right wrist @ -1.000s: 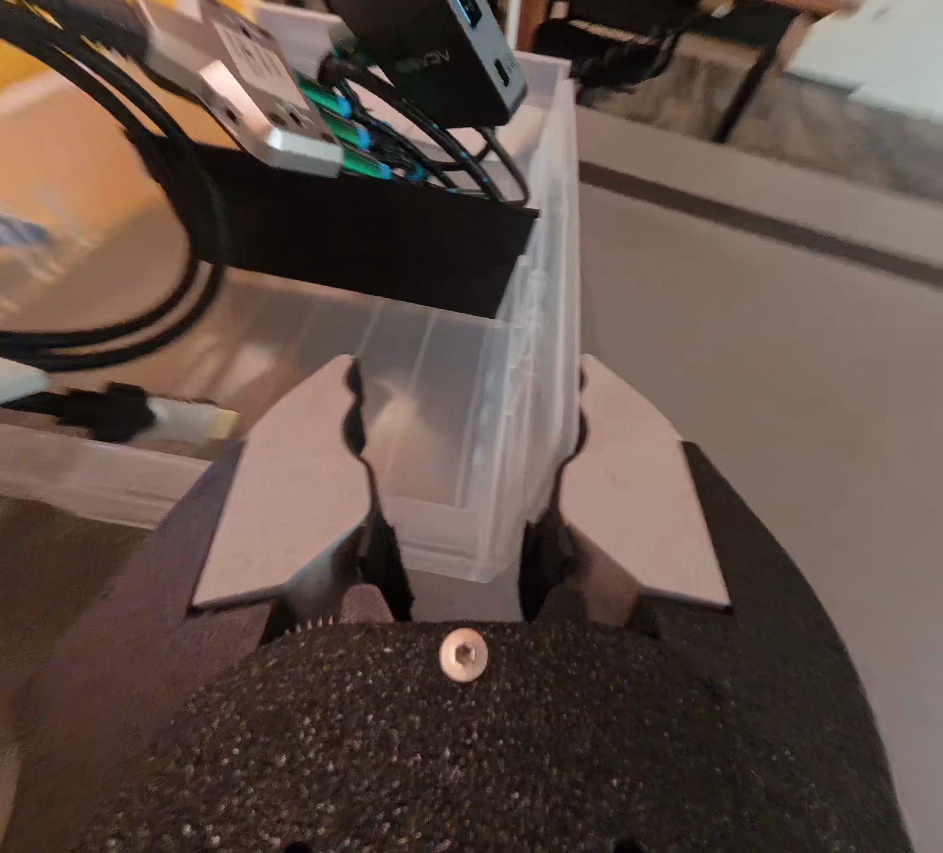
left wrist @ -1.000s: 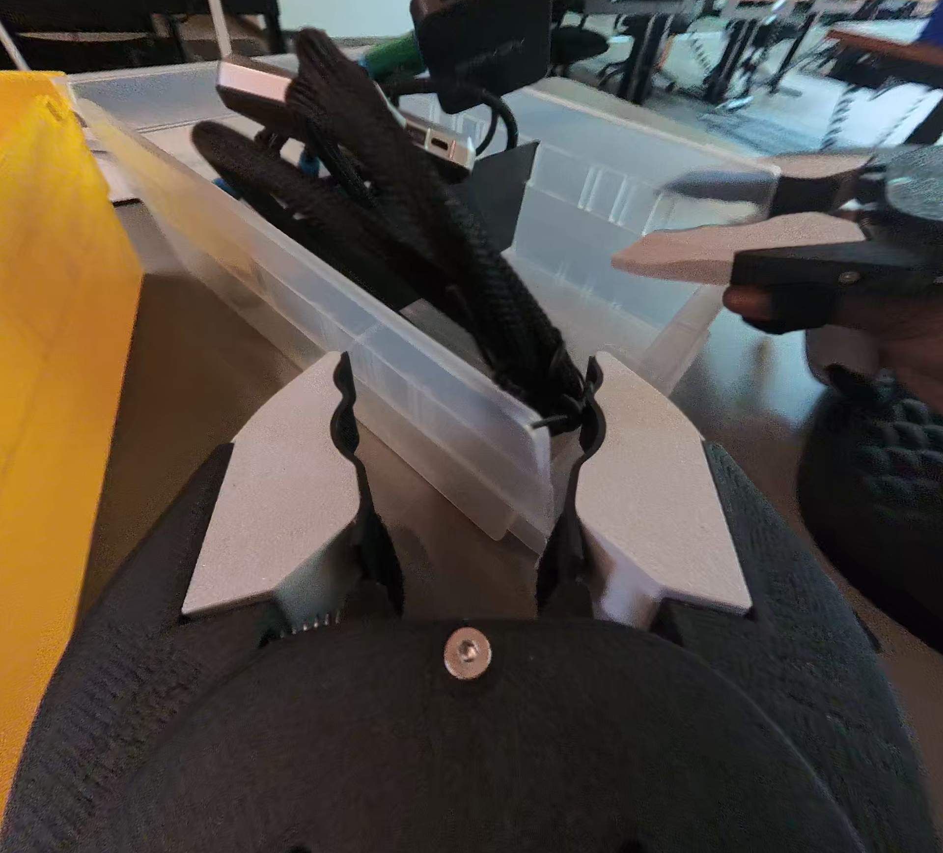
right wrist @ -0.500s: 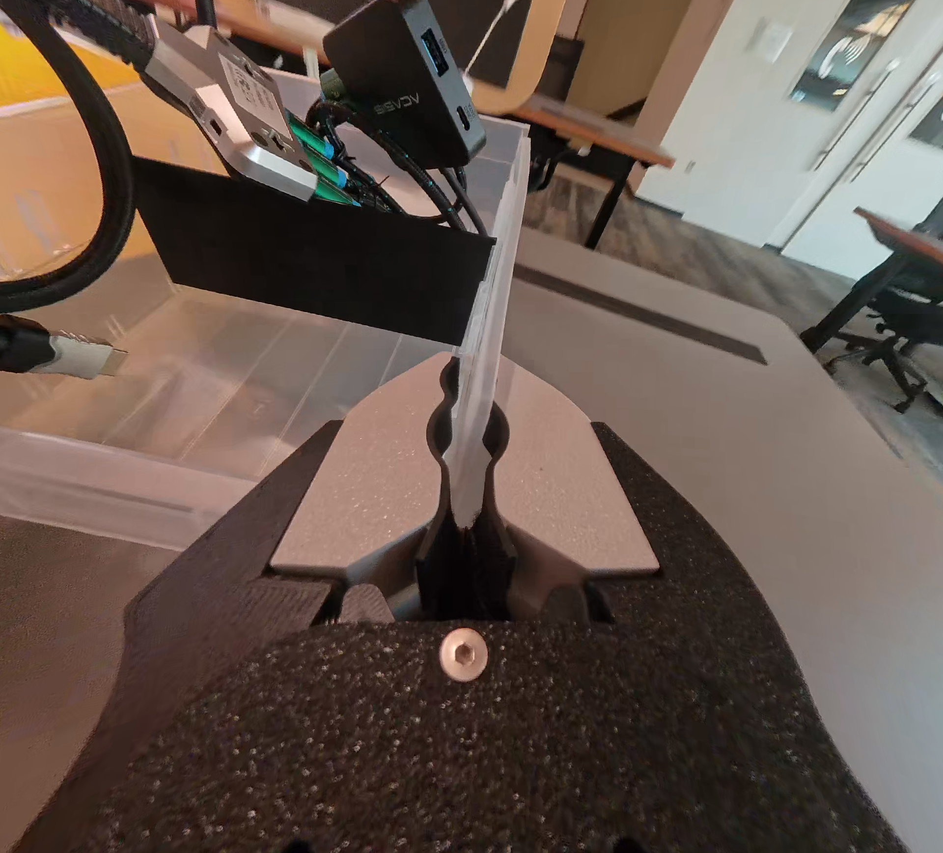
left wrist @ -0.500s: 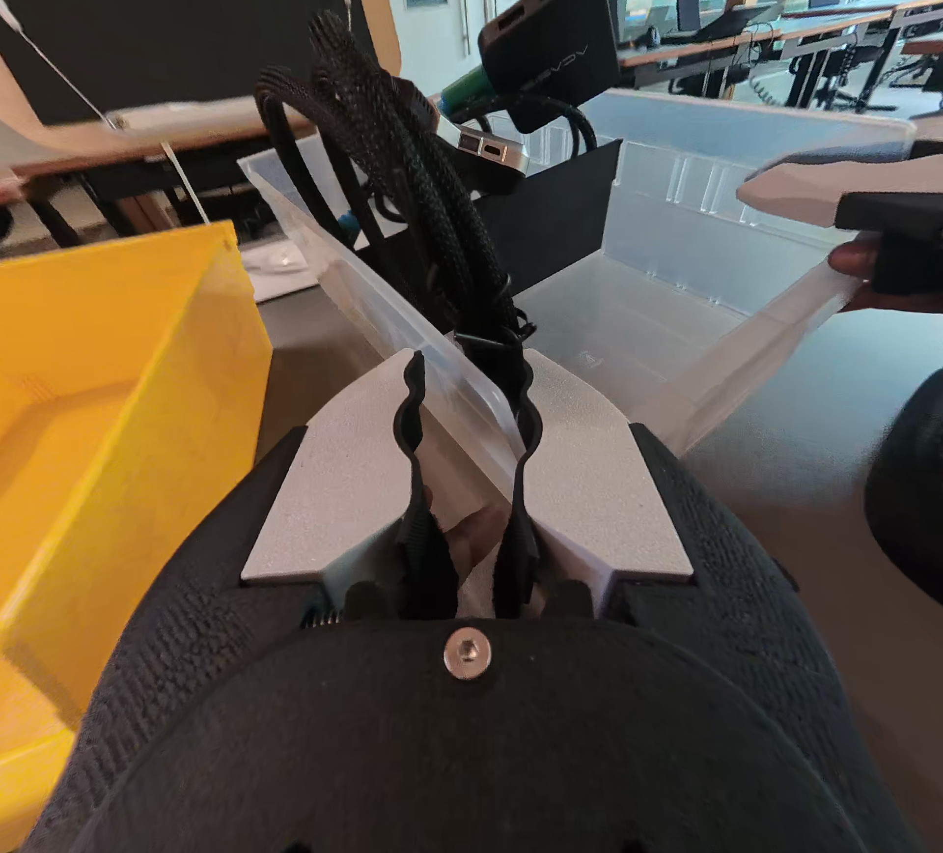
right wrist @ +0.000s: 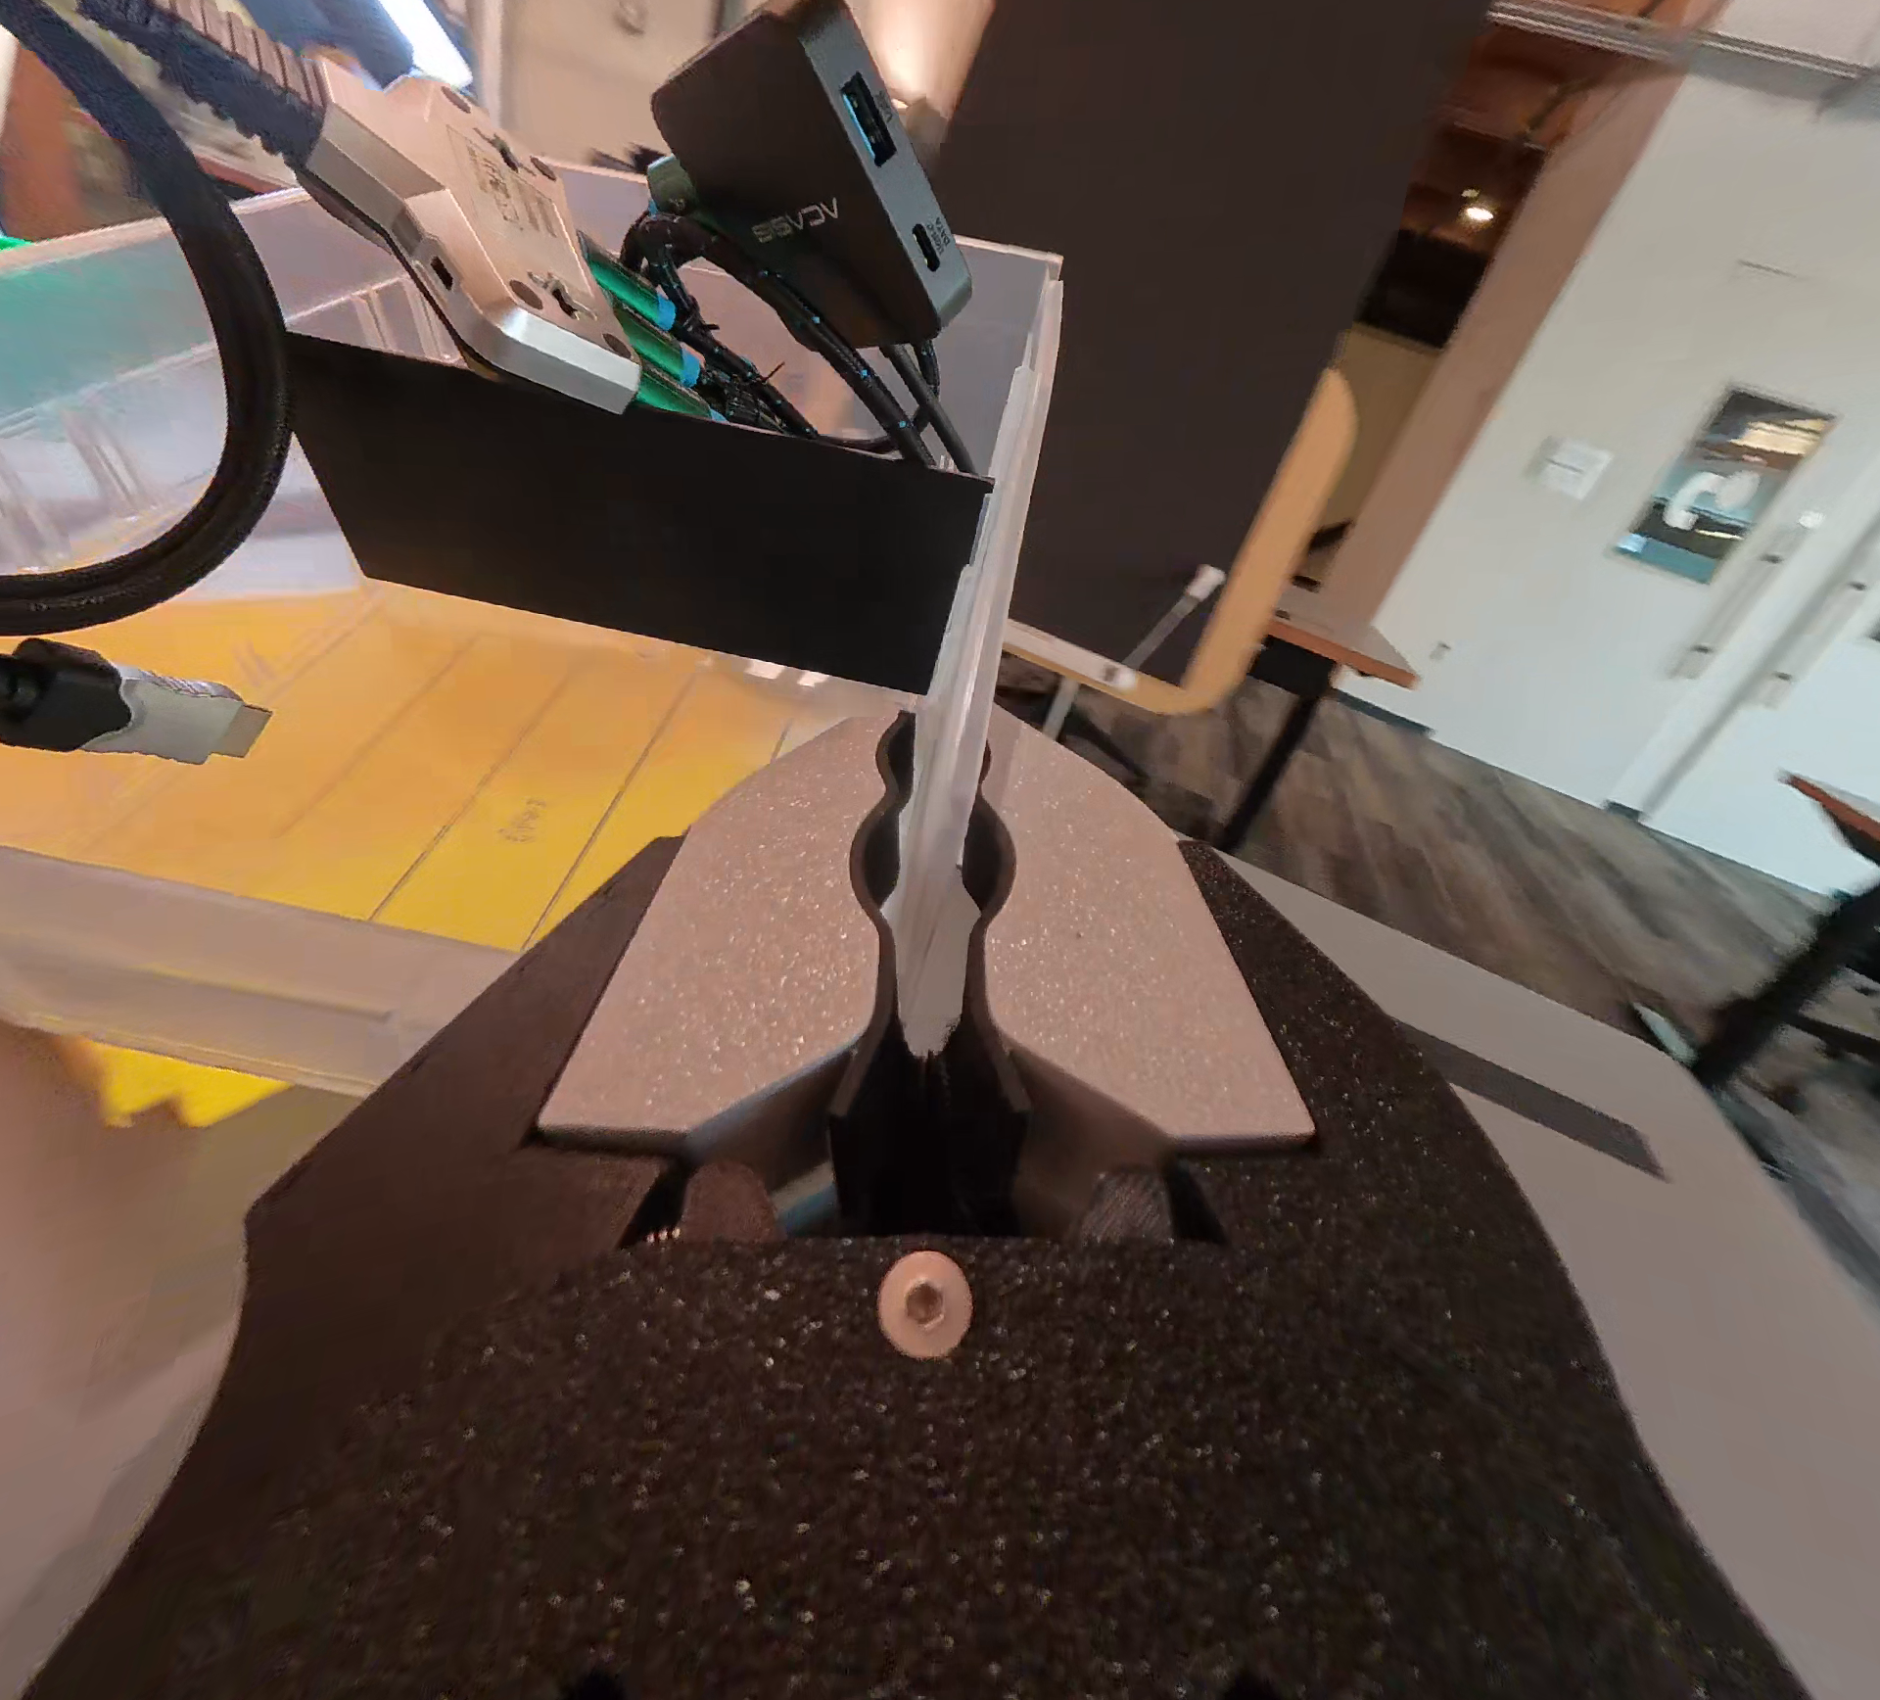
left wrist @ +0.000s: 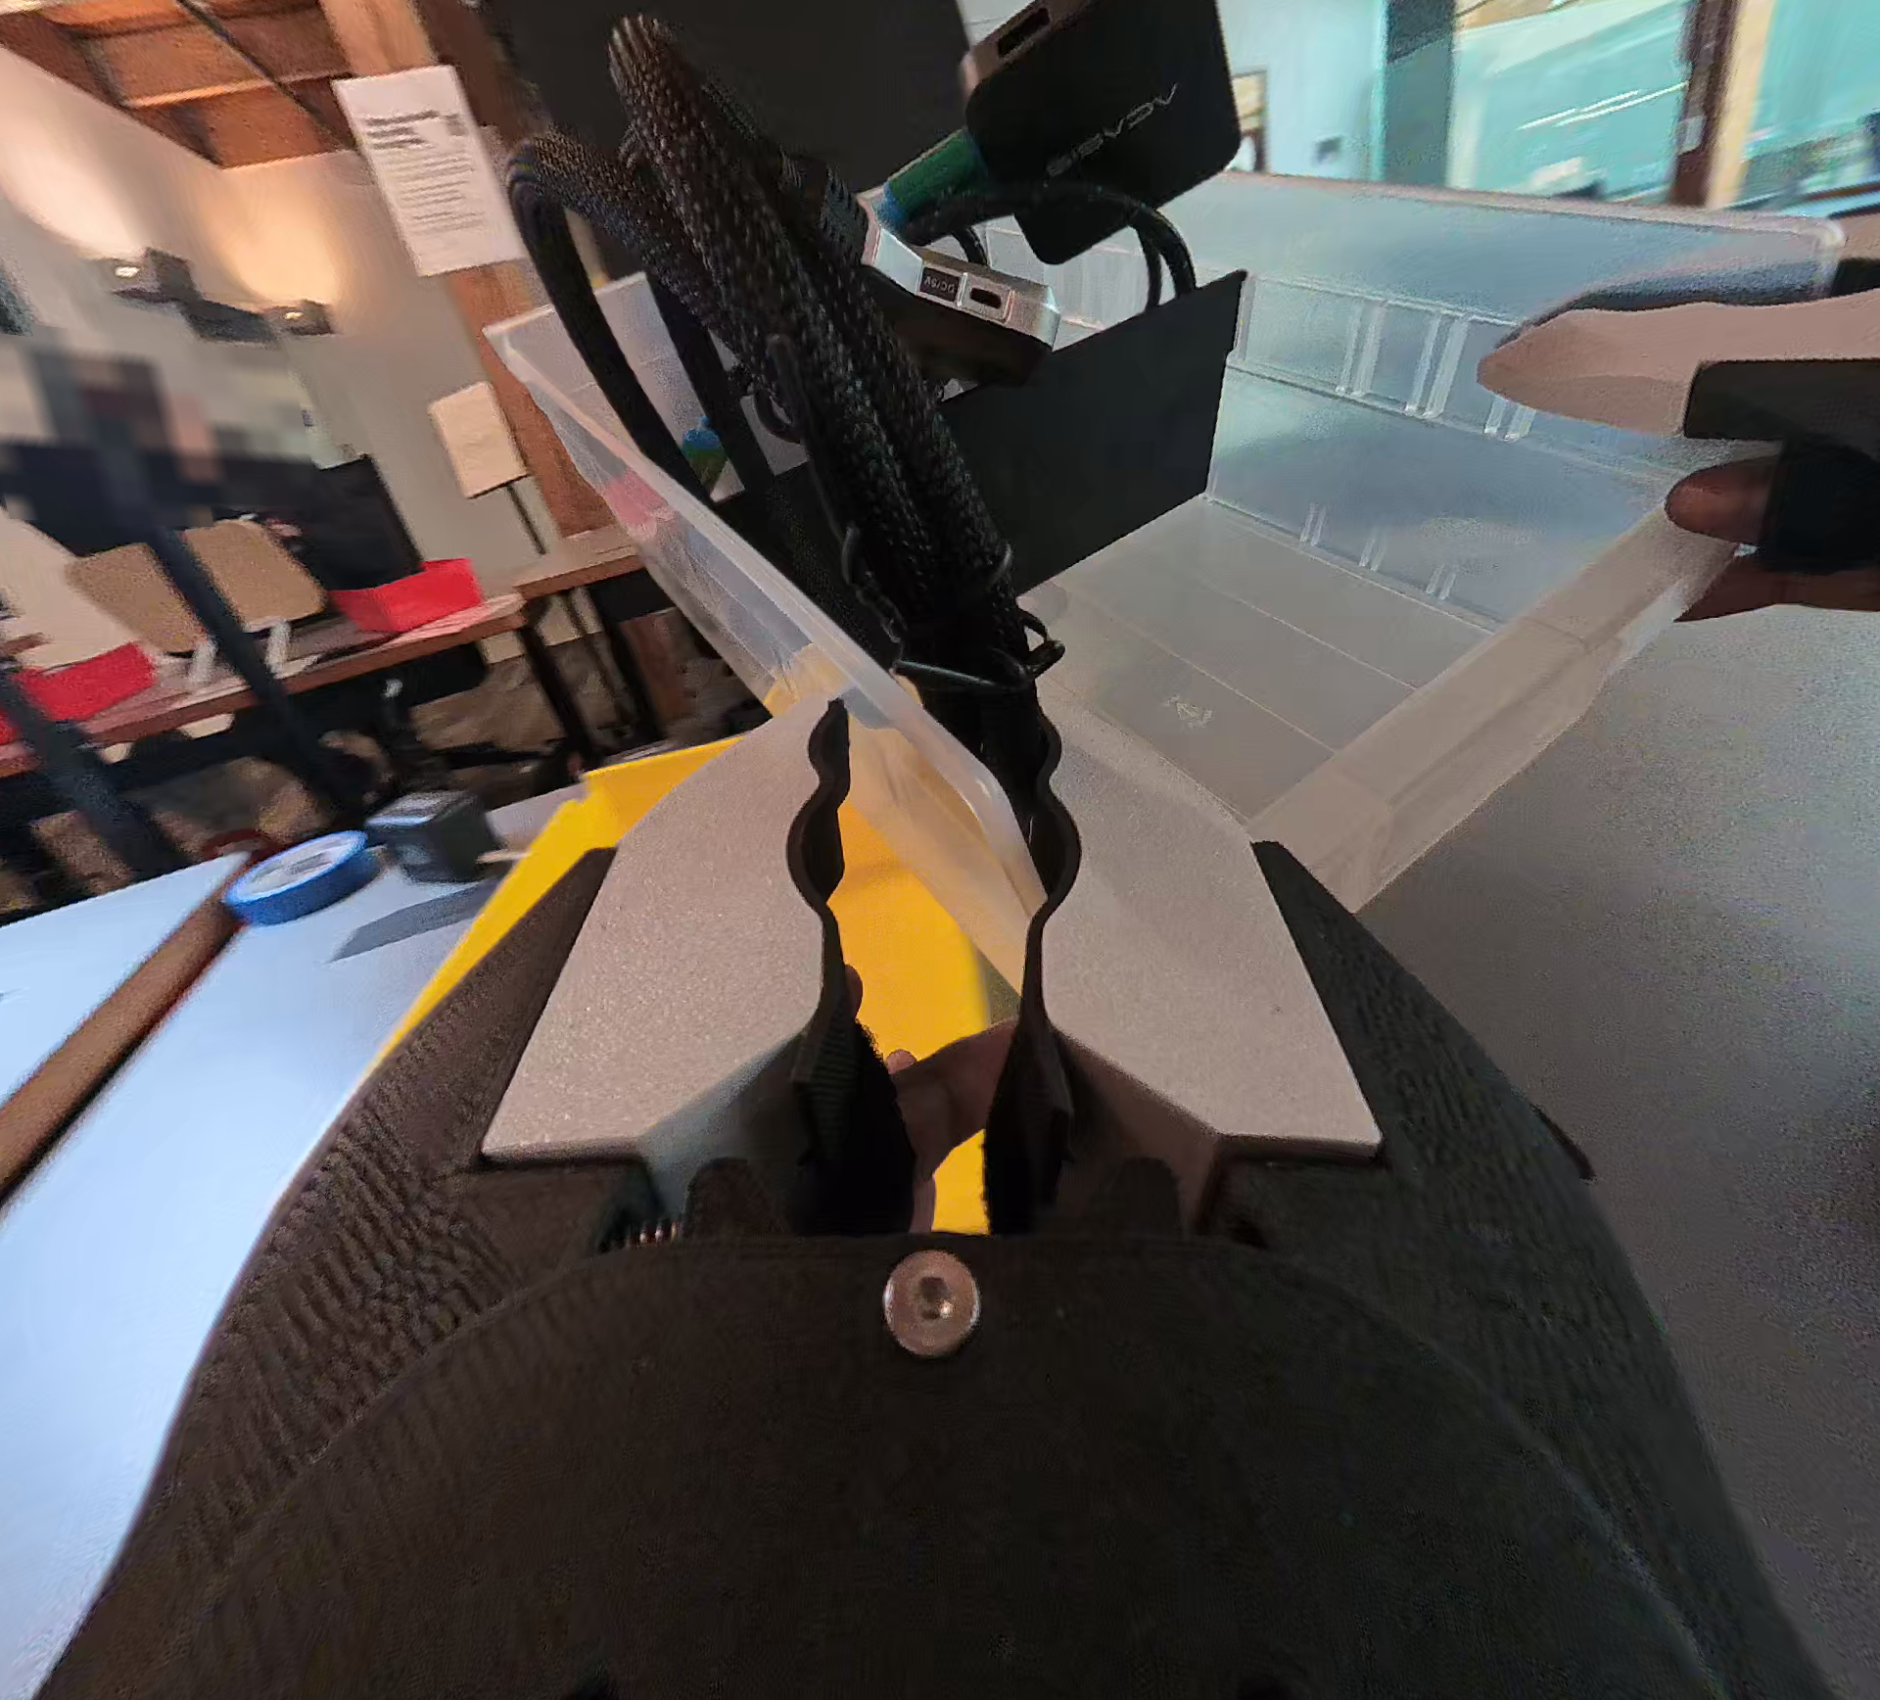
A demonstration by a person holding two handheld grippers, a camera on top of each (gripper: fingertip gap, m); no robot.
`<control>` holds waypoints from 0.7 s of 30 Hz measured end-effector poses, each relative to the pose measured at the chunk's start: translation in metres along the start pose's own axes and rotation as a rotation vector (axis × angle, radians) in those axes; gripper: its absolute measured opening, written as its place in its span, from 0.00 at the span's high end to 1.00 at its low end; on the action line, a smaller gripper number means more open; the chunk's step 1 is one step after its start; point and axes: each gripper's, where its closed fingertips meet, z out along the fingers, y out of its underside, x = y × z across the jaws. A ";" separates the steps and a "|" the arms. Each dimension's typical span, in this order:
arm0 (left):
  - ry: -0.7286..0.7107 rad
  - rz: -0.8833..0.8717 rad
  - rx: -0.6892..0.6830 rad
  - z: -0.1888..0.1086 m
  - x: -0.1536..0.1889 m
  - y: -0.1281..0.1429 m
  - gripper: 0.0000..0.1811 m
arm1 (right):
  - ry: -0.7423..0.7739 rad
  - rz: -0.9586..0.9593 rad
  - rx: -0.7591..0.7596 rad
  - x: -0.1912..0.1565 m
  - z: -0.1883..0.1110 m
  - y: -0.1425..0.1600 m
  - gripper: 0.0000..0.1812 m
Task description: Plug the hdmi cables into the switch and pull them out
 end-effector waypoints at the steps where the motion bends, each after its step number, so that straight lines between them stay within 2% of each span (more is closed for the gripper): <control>1: -0.036 0.022 -0.009 -0.012 -0.013 0.001 0.82 | -0.039 0.015 0.014 -0.016 0.006 -0.003 0.96; 8: -0.314 0.100 -0.080 -0.114 -0.103 0.024 0.82 | -0.336 0.076 0.126 -0.157 0.037 -0.028 0.96; 12: -0.419 0.186 -0.141 -0.161 -0.154 0.038 0.82 | -0.473 0.107 0.185 -0.237 0.049 -0.035 0.93; 16: -0.490 0.206 -0.183 -0.192 -0.185 0.058 0.82 | -0.555 0.111 0.193 -0.293 0.059 -0.035 0.93; 21: -0.508 0.187 -0.237 -0.213 -0.210 0.092 0.82 | -0.620 0.130 0.152 -0.340 0.064 -0.018 0.92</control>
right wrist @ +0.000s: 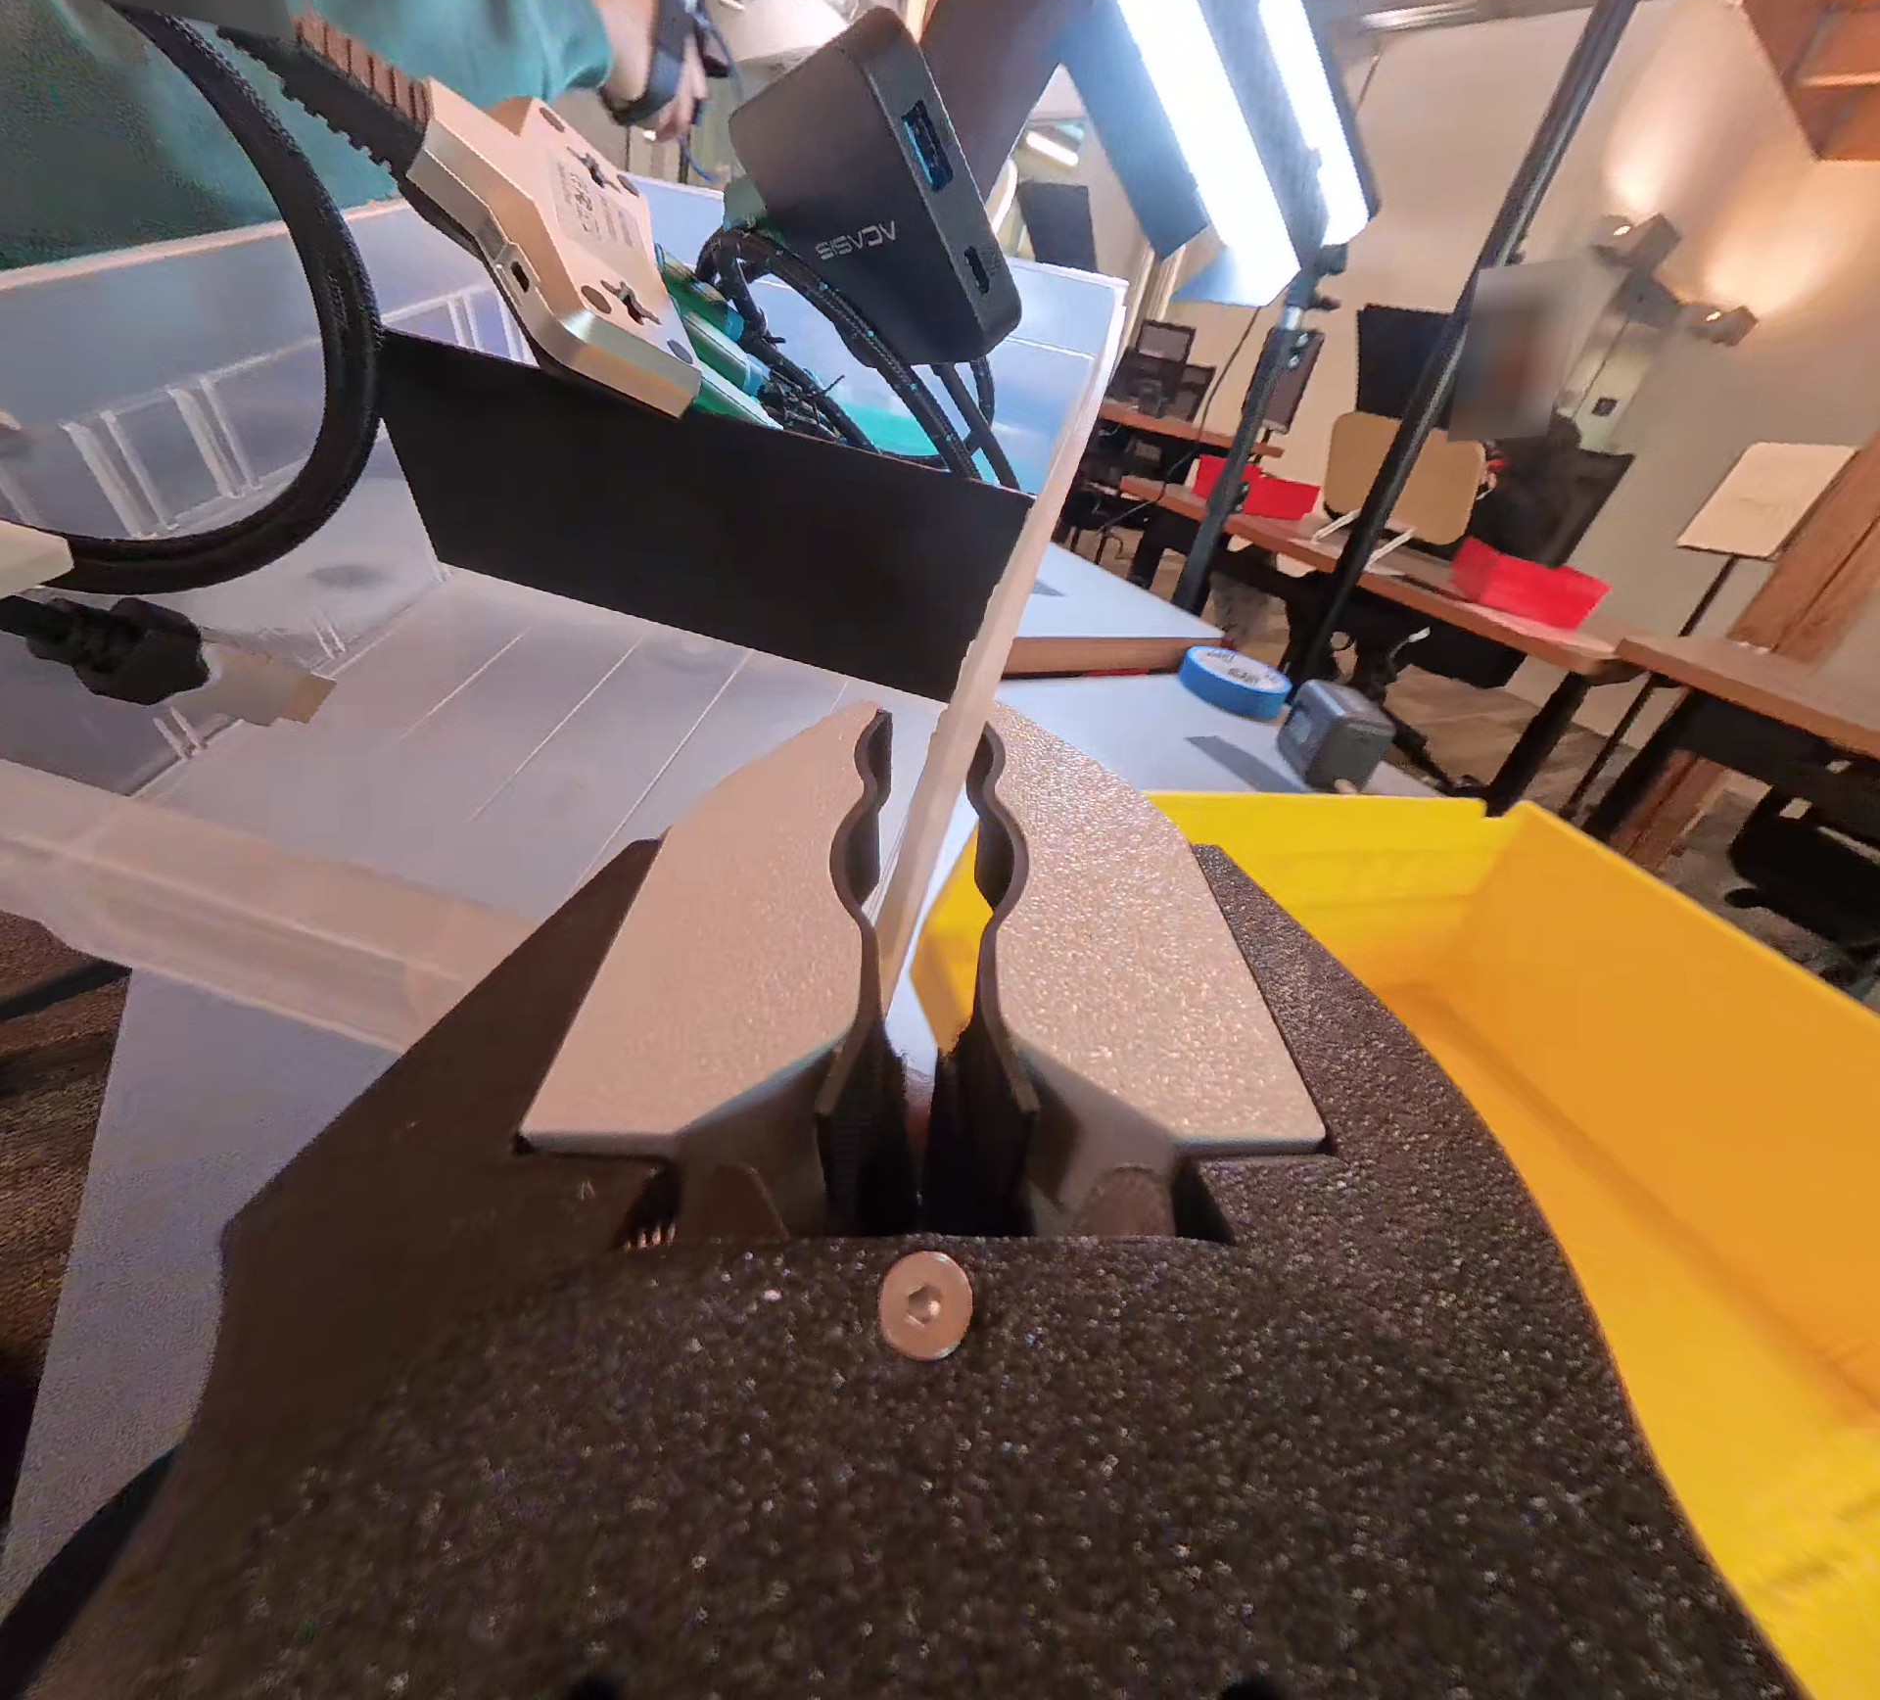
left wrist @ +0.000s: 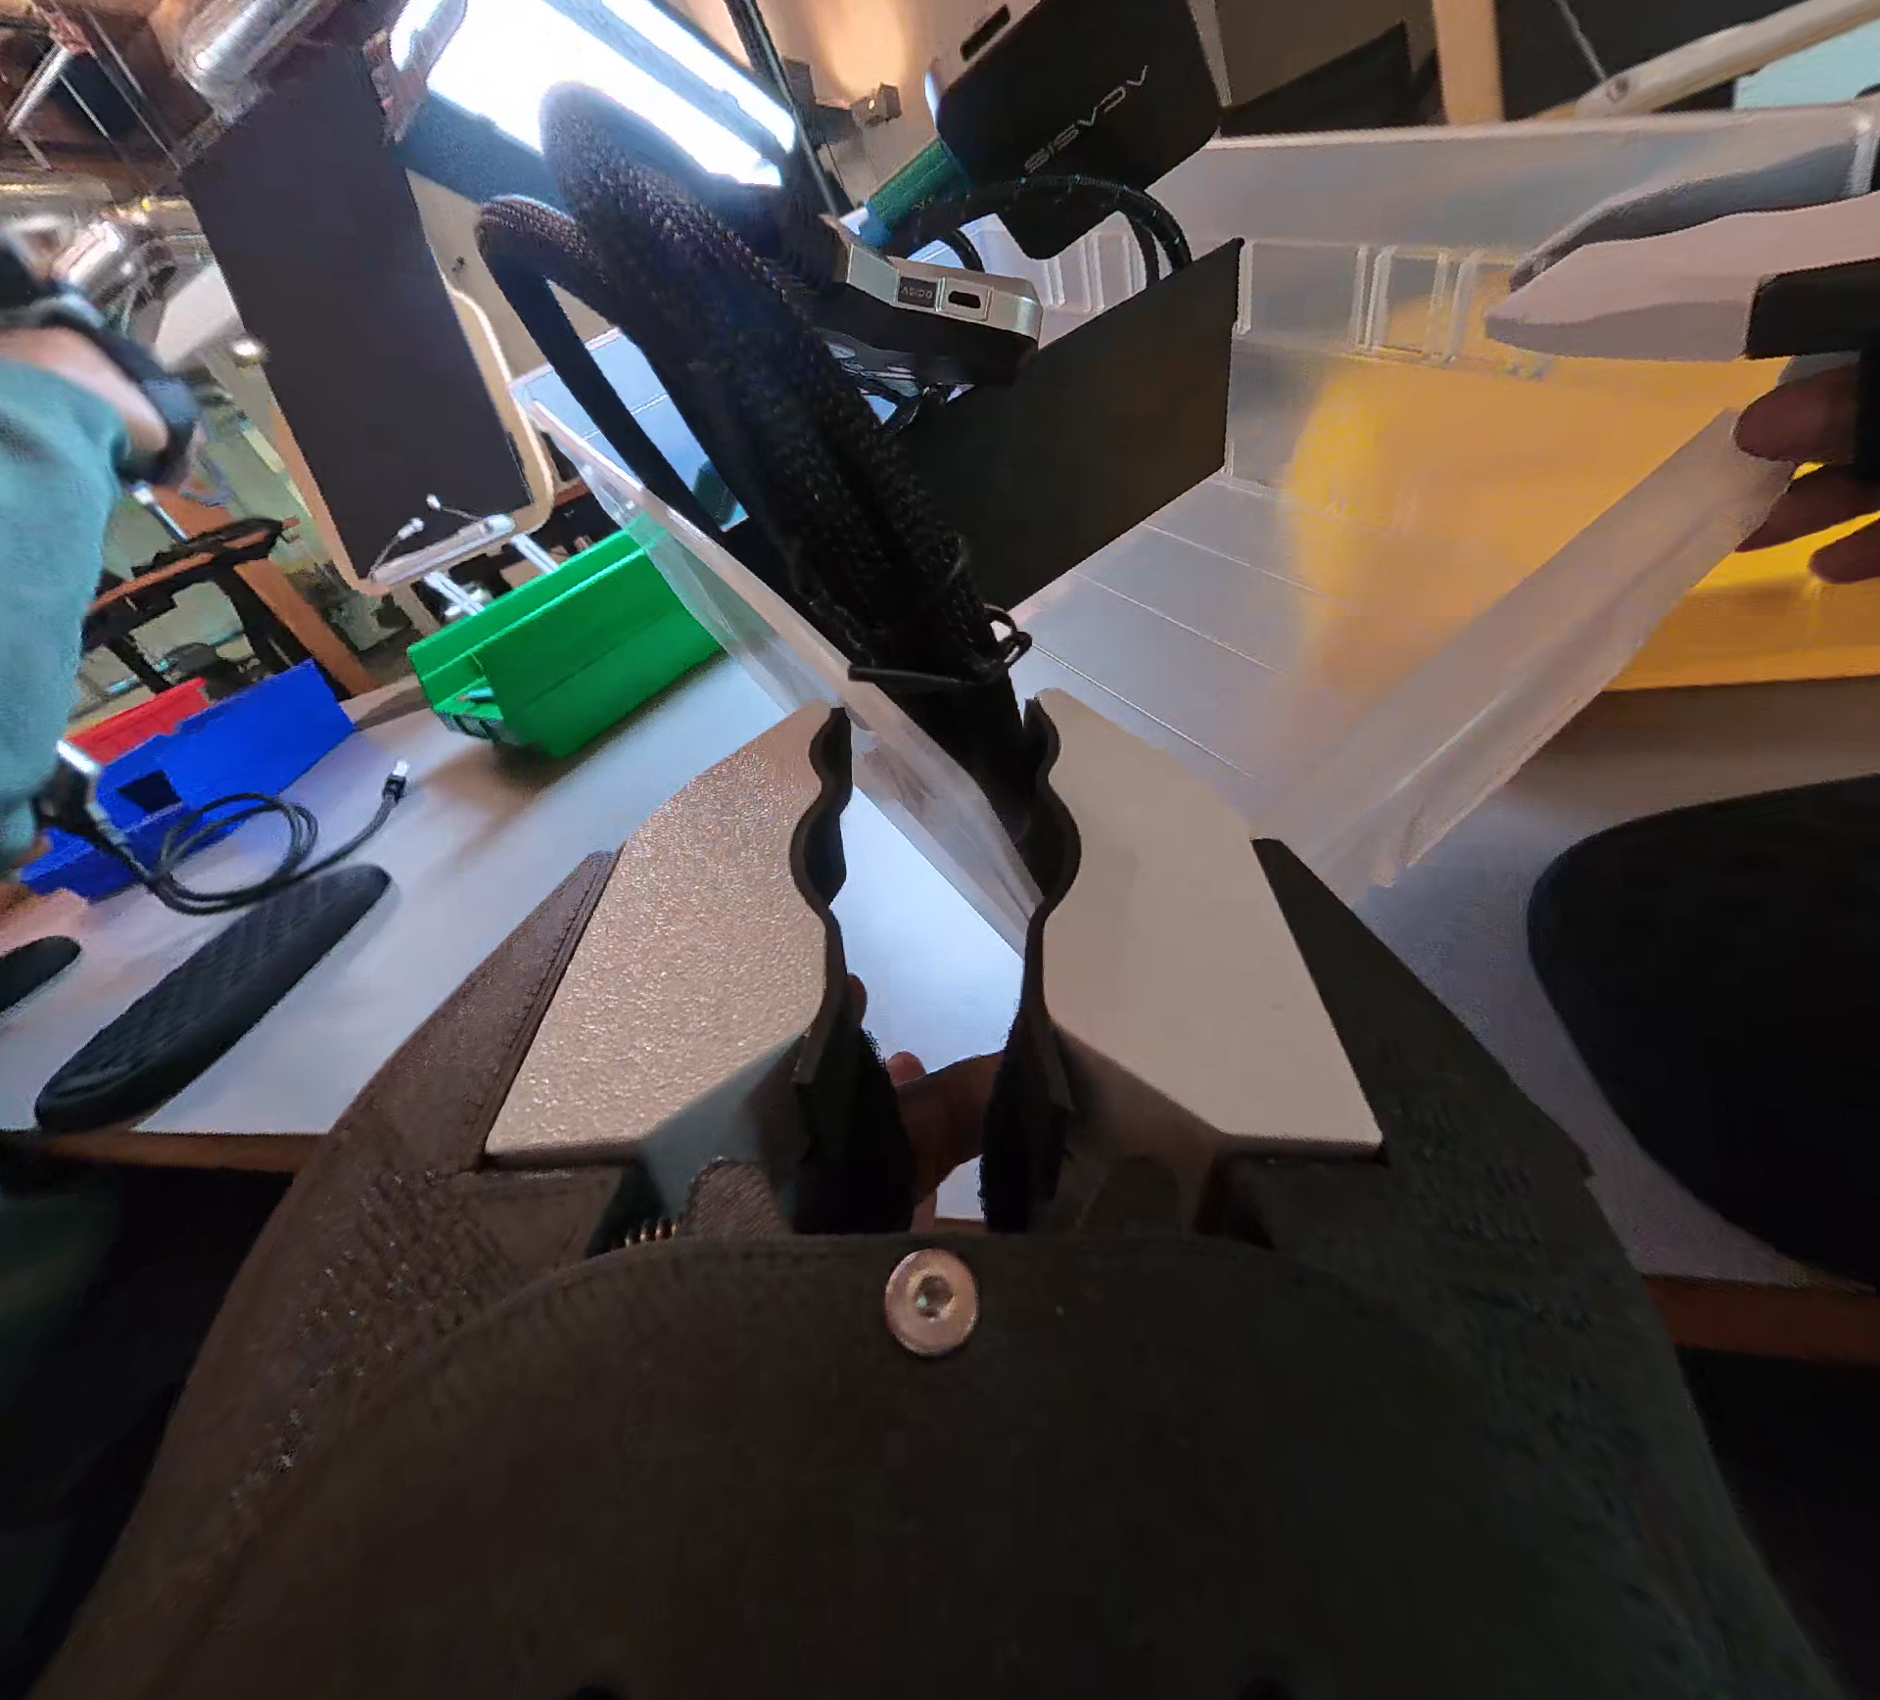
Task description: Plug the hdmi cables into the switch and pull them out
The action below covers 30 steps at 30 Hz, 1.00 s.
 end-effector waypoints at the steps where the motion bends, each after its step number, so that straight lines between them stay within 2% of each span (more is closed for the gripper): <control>1: 0.005 -0.013 -0.010 0.001 -0.002 0.009 0.82 | -0.006 0.001 -0.011 -0.005 0.003 0.006 0.92; 10: 0.031 -0.063 -0.131 0.015 -0.008 0.072 0.84 | -0.102 0.012 -0.192 -0.034 0.023 0.064 0.88; 13: 0.067 -0.082 -0.157 0.025 -0.008 0.082 0.84 | -0.169 -0.059 -0.342 -0.040 0.032 0.087 0.80; 16: 0.086 -0.051 -0.170 0.038 -0.002 0.081 0.82 | -0.294 -0.078 -0.425 -0.047 0.024 0.096 0.57; 18: 0.089 -0.085 -0.116 0.040 -0.003 0.069 0.69 | -0.341 -0.025 -0.413 -0.047 0.006 0.082 0.53; 20: 0.053 -0.174 -0.067 0.037 -0.016 0.055 0.59 | -0.305 -0.012 -0.344 -0.034 -0.017 0.061 0.51; 22: -0.056 -0.261 0.021 0.030 -0.041 0.035 0.52 | -0.116 -0.052 -0.213 0.004 -0.041 0.036 0.52; 24: -0.203 -0.321 0.208 0.016 -0.068 0.002 0.51 | 0.188 -0.128 -0.119 0.063 -0.069 0.024 0.53; 25: -0.273 -0.347 0.314 0.007 -0.077 -0.017 0.52 | 0.285 -0.157 -0.139 0.087 -0.080 0.031 0.52; 26: -0.322 -0.370 0.409 -0.001 -0.081 -0.036 0.53 | 0.325 -0.163 -0.214 0.102 -0.087 0.047 0.48; 28: -0.323 -0.402 0.526 -0.007 -0.067 -0.068 0.57 | 0.297 -0.075 -0.435 0.114 -0.092 0.093 0.36; 29: -0.281 -0.410 0.545 -0.002 -0.052 -0.081 0.57 | 0.271 -0.011 -0.502 0.114 -0.094 0.109 0.35; 30: -0.214 -0.415 0.544 0.005 -0.031 -0.092 0.57 | 0.241 0.029 -0.535 0.113 -0.096 0.120 0.43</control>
